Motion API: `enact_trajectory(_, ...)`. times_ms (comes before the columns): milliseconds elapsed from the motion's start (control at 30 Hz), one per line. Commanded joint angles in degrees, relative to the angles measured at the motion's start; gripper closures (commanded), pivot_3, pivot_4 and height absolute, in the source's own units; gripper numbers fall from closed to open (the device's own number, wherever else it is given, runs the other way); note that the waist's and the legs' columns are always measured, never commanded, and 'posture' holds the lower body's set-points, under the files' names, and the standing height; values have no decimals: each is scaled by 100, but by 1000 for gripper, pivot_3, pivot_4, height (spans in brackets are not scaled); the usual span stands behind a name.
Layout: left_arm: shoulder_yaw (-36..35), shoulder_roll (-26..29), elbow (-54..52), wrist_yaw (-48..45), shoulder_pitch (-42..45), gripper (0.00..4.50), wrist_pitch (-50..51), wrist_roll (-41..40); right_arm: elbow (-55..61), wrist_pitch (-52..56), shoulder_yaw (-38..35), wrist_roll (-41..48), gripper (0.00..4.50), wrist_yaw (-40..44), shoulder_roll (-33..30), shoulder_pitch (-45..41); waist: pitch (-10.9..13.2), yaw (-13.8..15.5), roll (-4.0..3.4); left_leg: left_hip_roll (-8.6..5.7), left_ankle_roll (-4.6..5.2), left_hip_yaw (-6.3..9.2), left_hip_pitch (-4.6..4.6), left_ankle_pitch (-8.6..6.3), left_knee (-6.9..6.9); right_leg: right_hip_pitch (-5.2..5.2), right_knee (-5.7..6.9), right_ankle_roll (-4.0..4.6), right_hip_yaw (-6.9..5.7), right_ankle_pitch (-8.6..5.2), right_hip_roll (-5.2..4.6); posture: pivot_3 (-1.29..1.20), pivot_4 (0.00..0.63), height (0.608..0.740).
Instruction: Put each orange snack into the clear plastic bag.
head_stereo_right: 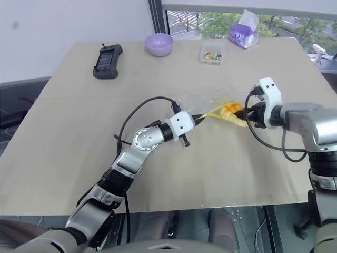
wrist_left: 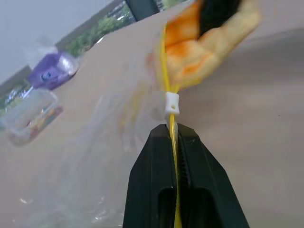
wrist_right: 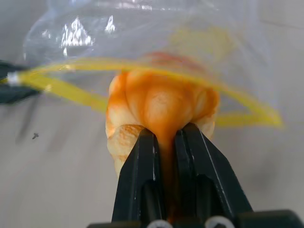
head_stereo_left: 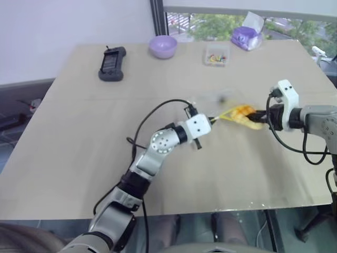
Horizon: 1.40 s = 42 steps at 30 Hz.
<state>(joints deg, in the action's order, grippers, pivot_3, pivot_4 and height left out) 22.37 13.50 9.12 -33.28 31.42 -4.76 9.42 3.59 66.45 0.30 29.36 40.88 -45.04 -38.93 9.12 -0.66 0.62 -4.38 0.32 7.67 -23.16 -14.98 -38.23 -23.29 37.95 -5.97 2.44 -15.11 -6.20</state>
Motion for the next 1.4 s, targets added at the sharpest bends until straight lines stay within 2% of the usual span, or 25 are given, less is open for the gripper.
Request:
enact_trajectory(33, 65, -91, -13, -119, 86, 4500, -253, -27, 88, 104, -96, 86, 4488, -20, 112, -210, 0, 2, 0, 0, 0, 0, 0, 0, 0, 0, 0, 0, 0, 0, 0, 0, 150, 740)
enact_trajectory(367, 146, -396, -38, -300, 121, 4500, -364, -66, -245, -93, -477, -162, 4488, -907, 974, -206, 0, -3, 0, -1, 0, 0, -6, 0, -1, -8, 3, 0, 1, 0, -1, 0, 150, 740)
enact_trajectory(500, 177, -474, -34, -361, 127, 4500, -401, -65, -188, -146, -352, -337, 4488, -1099, 1054, -140, -2, -12, -2, -1, -1, 1, -37, 1, -10, -41, 13, 0, 1, 1, 0, 0, 150, 740)
enact_trajectory(600, 182, -500, -19, -383, 129, 4500, -418, -60, -43, 60, -712, 4, 4488, -1153, 1376, -197, -2, -30, -3, -3, -1, 4, -52, 1, -12, -52, 11, 0, -1, 1, -1, 0, 150, 740)
enact_trajectory(633, 182, -504, -11, -385, 129, 4500, -423, -58, -14, 86, -758, 39, 3768, -1164, 1413, -206, -2, -31, -3, -3, -1, 3, -52, 1, -11, -54, 12, 1, 0, 1, -1, 0, 150, 740)
enact_trajectory(733, 161, -521, 0, -404, 122, 4500, -428, -70, 20, -131, -793, -60, 2638, -1264, 1455, -165, -2, -24, -3, -3, -1, 4, -53, 1, -12, -54, 12, 1, -1, 1, -1, 0, 150, 740)
enact_trajectory(867, 60, -587, 2, -359, 119, 4500, -323, -147, 88, -144, -842, -76, 692, -1348, 1422, -79, -2, -20, -4, -7, -1, 5, -53, 1, -13, -54, 12, 0, -2, 1, -2, 0, 150, 740)
enact_trajectory(900, 14, -602, 6, -331, 123, 4500, -273, -171, 155, -153, -825, -59, 374, -1301, 1362, -32, -2, -21, -4, -7, -1, 5, -53, 1, -13, -54, 12, 1, -2, 1, -2, 0, 150, 740)
enact_trajectory(1033, -213, -668, 90, -167, 211, 4500, -16, -226, 711, -76, -902, 289, 374, -727, 883, 377, -2, -10, -4, -9, -1, 7, -56, 1, -13, -54, 11, 0, -5, 1, -2, 0, 150, 740)
enact_trajectory(1233, -422, -754, 95, -65, 304, 4500, 271, -378, 1365, -1103, -1298, 511, 374, 634, -232, 1399, -3, -5, -4, -17, 1, 10, -56, 1, -17, -49, 12, 0, -9, 1, -6, 0, 150, 740)
enact_trajectory(1300, -448, -762, 81, -72, 301, 4500, 326, -412, 1474, -1992, -1405, 219, 374, 1253, -710, 1926, -2, -2, -3, -17, 1, 9, -54, 1, -18, -48, 12, 0, -9, 1, -5, 0, 150, 740)
enact_trajectory(1400, -466, -771, 53, -102, 277, 4500, 385, -448, 941, -3210, -1136, -787, 374, 1185, -1254, 2234, -3, -16, -4, -17, 1, 5, -51, 1, -19, -43, 12, -1, -9, 1, -5, 0, 150, 740)
